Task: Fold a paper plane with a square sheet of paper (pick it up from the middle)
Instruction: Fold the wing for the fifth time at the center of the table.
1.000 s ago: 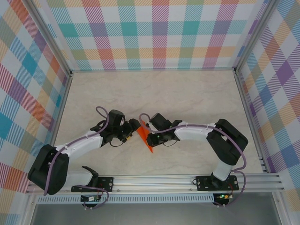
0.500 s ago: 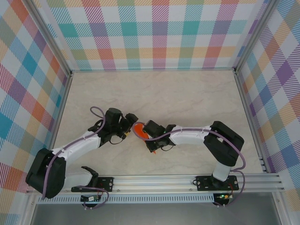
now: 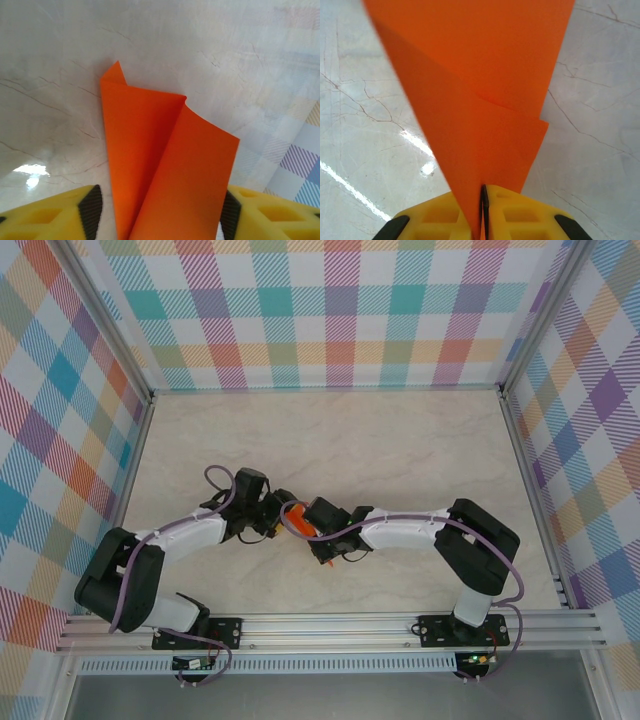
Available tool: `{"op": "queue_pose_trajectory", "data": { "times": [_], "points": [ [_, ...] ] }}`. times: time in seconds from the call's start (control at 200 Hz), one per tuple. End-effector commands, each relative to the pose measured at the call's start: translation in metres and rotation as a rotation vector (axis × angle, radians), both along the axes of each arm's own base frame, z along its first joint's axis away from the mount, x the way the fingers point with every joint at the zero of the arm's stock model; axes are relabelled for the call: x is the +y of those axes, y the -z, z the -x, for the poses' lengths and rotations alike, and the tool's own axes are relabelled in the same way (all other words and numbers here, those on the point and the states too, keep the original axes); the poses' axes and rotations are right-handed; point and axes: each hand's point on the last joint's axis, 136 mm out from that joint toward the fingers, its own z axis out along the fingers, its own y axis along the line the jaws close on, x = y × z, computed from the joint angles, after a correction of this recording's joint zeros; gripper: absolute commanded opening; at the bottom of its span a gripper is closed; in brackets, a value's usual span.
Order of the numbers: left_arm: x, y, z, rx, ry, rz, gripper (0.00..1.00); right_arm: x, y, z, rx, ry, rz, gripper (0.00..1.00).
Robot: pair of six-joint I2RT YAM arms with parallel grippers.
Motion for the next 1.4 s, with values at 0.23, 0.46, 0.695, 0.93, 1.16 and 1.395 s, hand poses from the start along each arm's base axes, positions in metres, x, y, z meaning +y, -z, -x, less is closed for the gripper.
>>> {"op": "queue_pose_trajectory", "data": {
  "times": [0.23,0.46,0.695,0.93,1.16,1.395],
  "points": [
    [0.004,0.004,-0.003,0.055,0.005,-0.016,0.26,0.004,-0.008,0.001,-0.025,0.000,-0.032,0.20],
    [0.005,0.013,0.000,0.096,0.007,-0.025,0.12,0.005,-0.011,-0.001,-0.035,0.001,-0.043,0.21],
    [0.008,0.017,0.001,0.111,0.000,-0.036,0.08,0.006,-0.017,0.000,-0.046,-0.004,-0.075,0.25],
    [0.008,0.016,0.000,0.111,-0.003,-0.032,0.07,0.008,-0.017,0.002,-0.042,-0.013,-0.087,0.24],
    [0.008,0.015,0.000,0.110,-0.001,-0.032,0.09,0.009,-0.014,0.002,-0.033,-0.013,-0.084,0.12],
    [0.022,0.005,0.004,0.075,0.014,-0.115,0.35,0.017,-0.018,0.008,0.022,-0.029,-0.163,0.06]
  ]
}}
